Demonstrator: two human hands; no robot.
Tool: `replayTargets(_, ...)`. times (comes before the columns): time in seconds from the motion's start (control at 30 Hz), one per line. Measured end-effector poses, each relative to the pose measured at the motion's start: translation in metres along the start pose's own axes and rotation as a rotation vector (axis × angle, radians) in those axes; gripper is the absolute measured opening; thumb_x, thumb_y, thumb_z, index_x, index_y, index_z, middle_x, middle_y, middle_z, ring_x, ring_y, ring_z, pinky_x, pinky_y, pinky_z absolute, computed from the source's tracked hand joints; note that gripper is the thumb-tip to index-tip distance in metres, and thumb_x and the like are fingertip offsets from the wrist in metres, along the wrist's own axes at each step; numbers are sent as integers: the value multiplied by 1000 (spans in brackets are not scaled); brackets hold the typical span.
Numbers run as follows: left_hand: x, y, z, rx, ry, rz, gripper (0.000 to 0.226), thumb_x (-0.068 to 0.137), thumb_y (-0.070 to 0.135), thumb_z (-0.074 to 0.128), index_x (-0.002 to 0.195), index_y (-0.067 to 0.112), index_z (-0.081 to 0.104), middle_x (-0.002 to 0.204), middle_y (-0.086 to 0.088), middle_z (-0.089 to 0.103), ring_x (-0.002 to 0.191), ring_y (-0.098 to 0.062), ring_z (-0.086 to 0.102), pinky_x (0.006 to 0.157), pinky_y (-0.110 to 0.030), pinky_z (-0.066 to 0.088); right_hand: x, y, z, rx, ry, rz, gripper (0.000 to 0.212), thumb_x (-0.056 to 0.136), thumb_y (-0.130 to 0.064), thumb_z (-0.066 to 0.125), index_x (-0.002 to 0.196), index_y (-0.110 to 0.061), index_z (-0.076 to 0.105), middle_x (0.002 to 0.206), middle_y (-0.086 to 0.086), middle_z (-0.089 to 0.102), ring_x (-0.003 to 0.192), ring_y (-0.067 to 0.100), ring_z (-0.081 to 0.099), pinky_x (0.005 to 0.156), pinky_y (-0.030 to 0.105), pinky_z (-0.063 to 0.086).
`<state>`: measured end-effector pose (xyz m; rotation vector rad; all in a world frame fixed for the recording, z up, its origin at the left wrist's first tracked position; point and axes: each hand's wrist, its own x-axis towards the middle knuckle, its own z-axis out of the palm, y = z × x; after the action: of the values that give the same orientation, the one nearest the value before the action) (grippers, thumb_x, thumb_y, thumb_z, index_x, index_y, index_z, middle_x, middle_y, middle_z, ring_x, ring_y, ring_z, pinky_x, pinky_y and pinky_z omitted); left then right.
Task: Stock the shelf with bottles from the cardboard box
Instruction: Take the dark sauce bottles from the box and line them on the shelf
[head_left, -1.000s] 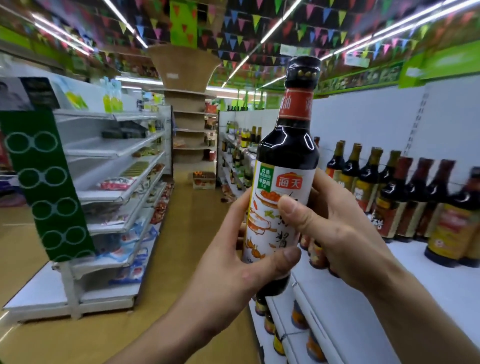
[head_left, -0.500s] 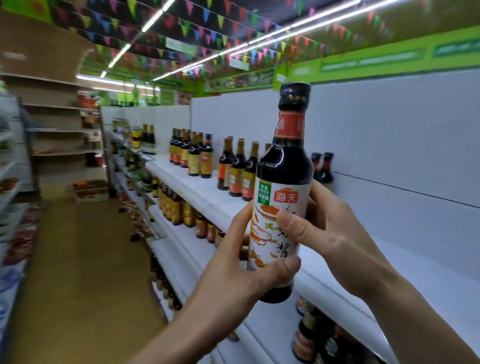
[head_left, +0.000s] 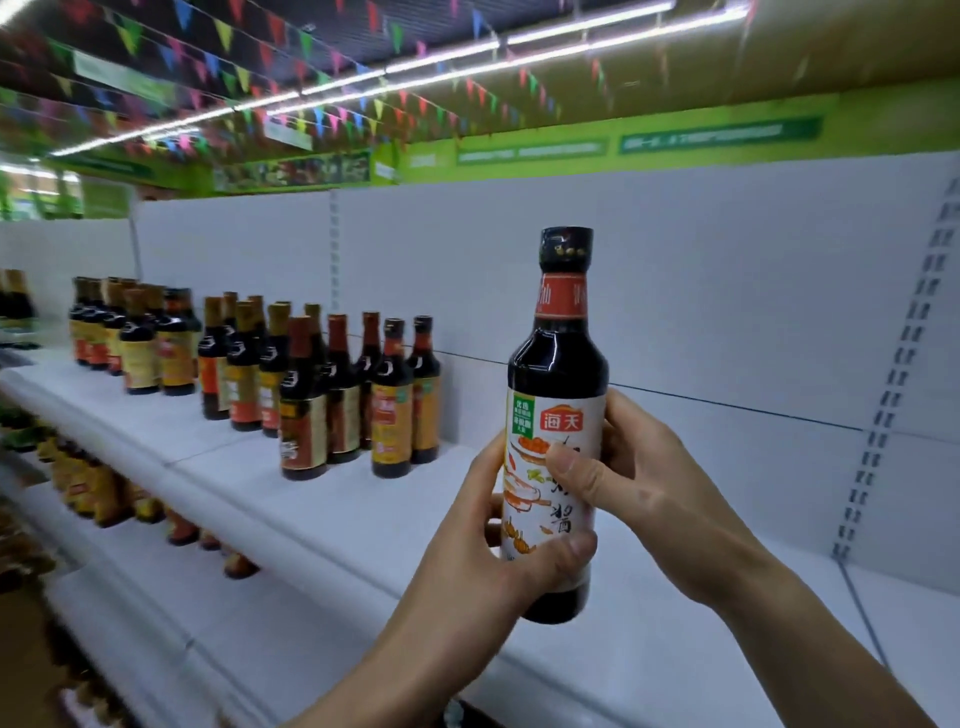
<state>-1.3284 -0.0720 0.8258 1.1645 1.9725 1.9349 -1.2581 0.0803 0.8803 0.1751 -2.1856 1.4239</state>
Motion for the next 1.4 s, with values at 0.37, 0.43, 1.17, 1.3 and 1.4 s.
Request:
replayTargets(0.37, 48, -26, 88, -78, -164, -48, 72, 81, 35, 84, 131, 67, 43, 114, 15, 73, 105, -5, 69, 84, -32, 59, -24, 40, -83, -103, 127, 104, 47, 86, -39, 71, 130, -29, 58, 120, -5, 74, 115, 19, 71, 97, 46, 59)
replayTargets(0.43, 52, -29, 98, -85, -192, -62, 75, 75, 41, 84, 132, 67, 42, 116, 16, 73, 107, -7, 70, 90, -37, 60, -29, 44, -90, -124, 149, 116, 46, 86, -40, 71, 129, -30, 58, 119, -7, 74, 114, 16, 71, 96, 44, 60)
replayTargets(1.17, 99, -90, 162, -111, -508, -180, 83, 80, 30, 85, 135, 66, 33, 117, 28, 66, 109, -2, 66, 97, -28, 57, -56, 108, -115, -174, 426, 328, 53, 84, -37, 74, 133, -32, 55, 122, -8, 73, 116, 15, 70, 100, 45, 58)
replayTargets(1.3, 103, -93, 176, -125, -513, -189, 84, 81, 27, 85, 136, 64, 33, 119, 23, 68, 112, -10, 68, 101, -35, 57, -58, 116, -123, -173, 463, 346, 51, 84, -37, 74, 131, -30, 55, 120, -7, 74, 115, 16, 70, 99, 45, 58)
replayTargets(1.4, 106, -93, 185, -107, -504, -170, 87, 82, 26, 84, 134, 68, 27, 122, 26, 64, 112, -8, 67, 103, -34, 55, -57, 123, -129, -168, 471, 364, 53, 84, -37, 75, 132, -29, 54, 121, -4, 74, 114, 18, 71, 99, 46, 58)
